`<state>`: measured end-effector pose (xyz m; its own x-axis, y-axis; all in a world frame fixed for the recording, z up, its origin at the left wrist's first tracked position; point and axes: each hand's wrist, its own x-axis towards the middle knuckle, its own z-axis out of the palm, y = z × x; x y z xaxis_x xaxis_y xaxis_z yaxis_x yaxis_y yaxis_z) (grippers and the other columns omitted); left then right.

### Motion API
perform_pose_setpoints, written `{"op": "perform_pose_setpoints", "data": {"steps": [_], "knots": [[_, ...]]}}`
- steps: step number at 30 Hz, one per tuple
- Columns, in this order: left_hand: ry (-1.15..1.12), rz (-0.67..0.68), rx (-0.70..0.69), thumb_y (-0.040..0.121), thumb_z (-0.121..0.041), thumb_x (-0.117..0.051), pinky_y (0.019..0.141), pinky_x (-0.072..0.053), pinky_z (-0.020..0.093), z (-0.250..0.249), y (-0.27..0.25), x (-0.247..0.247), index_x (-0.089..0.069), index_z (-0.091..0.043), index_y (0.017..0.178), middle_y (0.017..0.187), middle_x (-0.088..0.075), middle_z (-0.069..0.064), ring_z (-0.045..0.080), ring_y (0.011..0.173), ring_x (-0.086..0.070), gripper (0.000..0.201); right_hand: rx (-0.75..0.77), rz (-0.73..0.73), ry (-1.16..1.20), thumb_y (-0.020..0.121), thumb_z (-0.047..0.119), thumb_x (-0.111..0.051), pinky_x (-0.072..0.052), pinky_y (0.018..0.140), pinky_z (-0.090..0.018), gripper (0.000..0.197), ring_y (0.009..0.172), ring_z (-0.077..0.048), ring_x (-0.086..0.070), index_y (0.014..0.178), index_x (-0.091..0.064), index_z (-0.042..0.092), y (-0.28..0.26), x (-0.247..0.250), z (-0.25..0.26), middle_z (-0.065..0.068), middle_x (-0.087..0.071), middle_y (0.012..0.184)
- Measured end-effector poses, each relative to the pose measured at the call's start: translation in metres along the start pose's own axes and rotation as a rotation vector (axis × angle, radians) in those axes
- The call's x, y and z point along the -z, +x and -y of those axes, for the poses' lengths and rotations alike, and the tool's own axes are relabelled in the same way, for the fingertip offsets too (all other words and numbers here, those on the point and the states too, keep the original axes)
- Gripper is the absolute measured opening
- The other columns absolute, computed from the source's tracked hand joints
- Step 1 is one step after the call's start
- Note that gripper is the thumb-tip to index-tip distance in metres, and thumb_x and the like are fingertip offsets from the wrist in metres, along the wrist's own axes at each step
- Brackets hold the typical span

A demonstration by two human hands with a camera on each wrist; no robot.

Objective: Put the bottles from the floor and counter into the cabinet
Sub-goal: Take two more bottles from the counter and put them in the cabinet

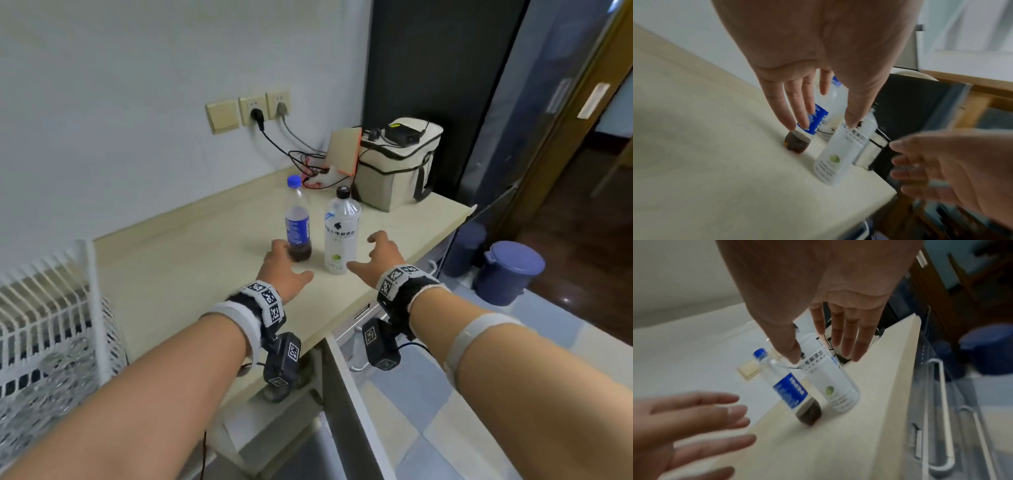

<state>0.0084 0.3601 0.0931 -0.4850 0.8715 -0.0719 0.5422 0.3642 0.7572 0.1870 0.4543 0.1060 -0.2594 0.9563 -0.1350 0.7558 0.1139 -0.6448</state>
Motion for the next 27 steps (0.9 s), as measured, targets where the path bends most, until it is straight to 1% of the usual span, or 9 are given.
{"op": "perform_pose_setpoints", "data": {"steps": [3,5,8,11,14,18,21,24,27], "knots": [[-0.102,-0.118,0.093,0.073,-0.025,-0.085,0.096,-0.042,0.032,-0.001,0.06,-0.013,-0.021,-0.02,0.152,0.142,-0.046,0.016,0.027,0.12,-0.054,0.102,-0.043,0.046,0.184,0.072,0.038,-0.085,-0.049,0.092,-0.038,0.097,0.123,-0.03,-0.054,0.147,-0.026,0.018,0.059,-0.006,-0.004,-0.013,-0.043,0.144],[-0.131,-0.172,0.135,0.072,-0.026,-0.087,0.107,-0.038,0.039,0.003,0.094,-0.022,-0.011,-0.023,0.157,0.152,-0.038,0.017,0.031,0.137,-0.046,0.114,-0.044,0.076,0.236,0.067,0.039,-0.088,-0.046,0.103,-0.046,0.108,0.13,-0.031,-0.05,0.15,-0.021,0.021,0.092,-0.019,-0.009,-0.012,-0.04,0.147],[-0.159,-0.213,0.161,0.075,-0.029,-0.086,0.113,-0.036,0.043,0.009,0.133,-0.031,-0.003,-0.027,0.159,0.161,-0.031,0.011,0.03,0.145,-0.038,0.118,0.005,0.083,0.31,0.062,0.041,-0.09,-0.045,0.105,-0.05,0.109,0.129,-0.03,-0.051,0.148,-0.025,0.022,0.124,-0.041,-0.016,-0.01,-0.045,0.143],[-0.209,-0.221,0.157,0.077,-0.029,-0.084,0.11,-0.042,0.04,0.015,0.157,-0.037,-0.018,-0.028,0.157,0.158,-0.038,0.003,0.027,0.14,-0.045,0.105,0.079,0.088,0.364,0.06,0.042,-0.088,-0.053,0.094,-0.046,0.086,0.111,-0.026,-0.062,0.129,-0.042,0.02,0.137,-0.056,-0.022,-0.005,-0.058,0.122],[-0.231,-0.217,0.138,0.079,-0.026,-0.082,0.089,-0.045,0.028,0.019,0.167,-0.044,-0.043,-0.019,0.141,0.135,-0.057,0.001,0.025,0.126,-0.056,0.073,0.118,0.104,0.401,0.065,0.04,-0.086,-0.053,0.092,-0.042,0.074,0.103,-0.021,-0.063,0.123,-0.044,0.022,0.139,-0.061,-0.028,0.0,-0.063,0.116],[-0.249,-0.228,0.097,0.077,-0.03,-0.083,0.071,-0.048,0.019,0.02,0.154,-0.045,-0.046,-0.018,0.126,0.116,-0.061,-0.001,0.02,0.103,-0.061,0.063,0.134,0.099,0.402,0.067,0.038,-0.087,-0.05,0.085,-0.034,0.068,0.096,-0.016,-0.06,0.117,-0.043,0.028,0.13,-0.058,-0.03,0.007,-0.061,0.109],[-0.281,-0.206,0.072,0.074,-0.032,-0.086,0.085,-0.054,0.031,0.027,0.12,-0.039,-0.049,-0.019,0.121,0.112,-0.063,-0.001,0.02,0.103,-0.062,0.061,0.111,0.095,0.408,0.066,0.037,-0.088,-0.052,0.087,-0.037,0.07,0.097,-0.017,-0.06,0.117,-0.04,0.029,0.104,-0.056,-0.025,0.007,-0.06,0.108],[-0.309,-0.16,0.081,0.072,-0.031,-0.086,0.084,-0.057,0.036,0.037,0.074,-0.029,-0.05,-0.022,0.119,0.108,-0.063,-0.003,0.022,0.105,-0.064,0.06,0.061,0.083,0.439,0.067,0.034,-0.088,-0.054,0.093,-0.045,0.075,0.106,-0.023,-0.062,0.125,-0.04,0.024,0.059,-0.062,-0.018,0.001,-0.062,0.115],[-0.328,-0.123,0.077,0.073,-0.032,-0.086,0.089,-0.058,0.046,0.048,0.016,-0.015,-0.05,-0.024,0.12,0.104,-0.061,-0.008,0.021,0.105,-0.062,0.06,0.04,0.059,0.452,0.068,0.033,-0.088,-0.054,0.093,-0.046,0.075,0.107,-0.025,-0.064,0.124,-0.04,0.023,-0.002,-0.073,-0.015,-0.001,-0.063,0.115]]}}
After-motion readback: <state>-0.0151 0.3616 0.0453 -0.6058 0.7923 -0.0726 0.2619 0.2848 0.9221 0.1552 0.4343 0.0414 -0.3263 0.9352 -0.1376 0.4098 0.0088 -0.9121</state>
